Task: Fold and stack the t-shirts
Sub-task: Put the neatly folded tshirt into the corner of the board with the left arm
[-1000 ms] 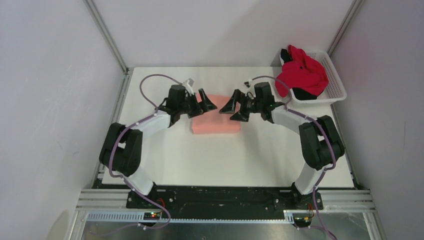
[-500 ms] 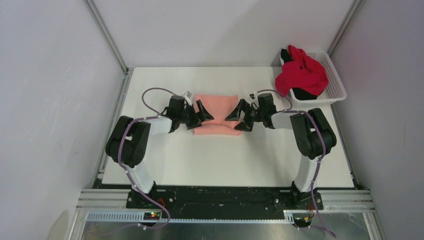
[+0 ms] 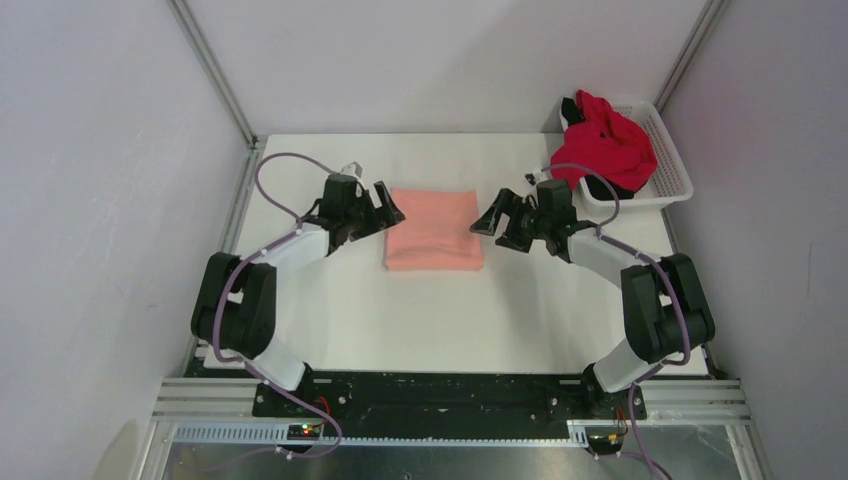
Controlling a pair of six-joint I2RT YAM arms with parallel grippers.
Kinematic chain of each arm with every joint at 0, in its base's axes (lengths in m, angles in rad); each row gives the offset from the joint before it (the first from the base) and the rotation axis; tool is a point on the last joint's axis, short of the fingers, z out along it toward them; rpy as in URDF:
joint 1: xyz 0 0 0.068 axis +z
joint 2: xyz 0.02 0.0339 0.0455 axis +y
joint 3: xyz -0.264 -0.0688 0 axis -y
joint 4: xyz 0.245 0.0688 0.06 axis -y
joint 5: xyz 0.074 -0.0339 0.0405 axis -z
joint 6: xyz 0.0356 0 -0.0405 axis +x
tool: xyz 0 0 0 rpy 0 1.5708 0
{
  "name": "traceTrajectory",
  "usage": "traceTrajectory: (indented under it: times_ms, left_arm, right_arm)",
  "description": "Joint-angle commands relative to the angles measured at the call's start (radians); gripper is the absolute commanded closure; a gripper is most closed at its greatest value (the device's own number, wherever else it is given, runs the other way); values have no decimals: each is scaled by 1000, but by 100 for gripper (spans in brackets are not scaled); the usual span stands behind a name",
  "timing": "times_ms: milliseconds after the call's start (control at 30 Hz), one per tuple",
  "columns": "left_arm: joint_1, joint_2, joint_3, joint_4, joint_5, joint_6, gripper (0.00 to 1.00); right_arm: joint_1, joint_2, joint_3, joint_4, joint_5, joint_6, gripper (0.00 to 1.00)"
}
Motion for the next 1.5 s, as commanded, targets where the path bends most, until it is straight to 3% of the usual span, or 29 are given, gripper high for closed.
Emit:
traceTrajectory:
  times_ms: [0, 300, 367, 400, 467, 600, 800, 900, 1000, 1200, 1467]
  left_arm:
    - [4, 97, 102, -111, -84, 61, 9]
    - [-33, 333, 250, -133, -8, 52, 49]
    - [-44, 384, 308, -176, -34, 53, 71]
    - [-45, 418, 358, -235, -83, 50, 90]
    - [-44, 450, 423, -312, -150, 62, 100]
    - [-27, 456, 528, -452, -338, 122, 100]
    - [90, 534, 735, -572, -403, 246, 100]
    - [179, 597, 854, -608, -386, 264, 100]
    - [261, 674, 999, -623, -202, 275, 100]
    - [401, 795, 1258, -665, -142, 293, 100]
    - [478, 887, 1437, -673, -336, 411, 100]
  right_arm:
    - [-9, -66, -40, -87, 78, -52, 1]
    - [-45, -181, -88, -118, 153, -73, 1]
    - [-56, -191, -97, -118, 148, -74, 1]
    - [-63, -199, -103, -113, 143, -74, 1]
    - [-73, -207, -111, -99, 141, -80, 1]
    - [-88, -208, -119, -86, 144, -91, 0]
    - [-107, -222, -121, -94, 138, -108, 1]
    - [-118, -247, -124, -106, 169, -122, 0]
    - [-126, -258, -125, -105, 177, -130, 0]
    - [-157, -245, -127, -106, 179, -136, 1]
    - [-171, -234, -126, -125, 246, -142, 1]
